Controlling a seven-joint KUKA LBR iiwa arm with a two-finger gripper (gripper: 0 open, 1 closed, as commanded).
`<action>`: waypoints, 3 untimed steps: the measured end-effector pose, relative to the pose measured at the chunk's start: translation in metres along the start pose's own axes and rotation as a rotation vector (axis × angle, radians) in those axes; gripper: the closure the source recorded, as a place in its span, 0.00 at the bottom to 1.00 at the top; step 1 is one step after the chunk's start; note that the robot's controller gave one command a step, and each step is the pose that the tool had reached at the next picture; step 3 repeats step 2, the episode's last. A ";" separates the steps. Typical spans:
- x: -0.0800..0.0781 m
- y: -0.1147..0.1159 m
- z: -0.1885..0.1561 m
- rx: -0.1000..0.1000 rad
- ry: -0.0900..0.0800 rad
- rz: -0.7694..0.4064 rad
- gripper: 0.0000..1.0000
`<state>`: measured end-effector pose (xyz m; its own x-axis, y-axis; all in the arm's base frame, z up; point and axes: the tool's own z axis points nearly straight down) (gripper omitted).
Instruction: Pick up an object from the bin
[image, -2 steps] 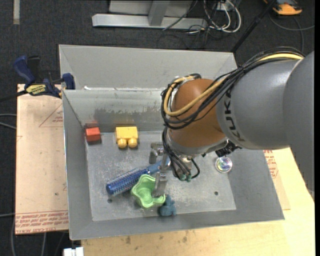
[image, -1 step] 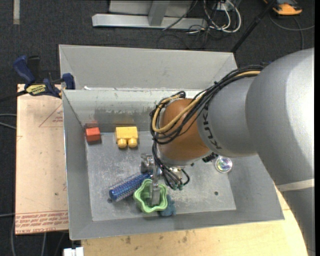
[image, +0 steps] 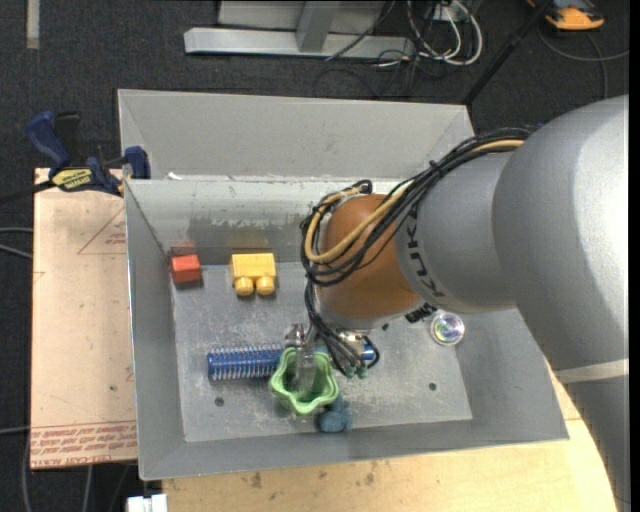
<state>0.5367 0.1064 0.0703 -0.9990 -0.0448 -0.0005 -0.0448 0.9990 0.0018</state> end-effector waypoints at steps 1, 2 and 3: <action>0.007 -0.004 -0.118 0.001 -0.006 -0.205 1.00; 0.013 0.001 -0.195 0.001 -0.009 -0.222 1.00; 0.013 0.001 -0.195 0.001 -0.009 -0.222 1.00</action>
Offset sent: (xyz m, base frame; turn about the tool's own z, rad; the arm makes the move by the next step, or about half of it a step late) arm -0.0084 -0.0053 0.1161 -0.2062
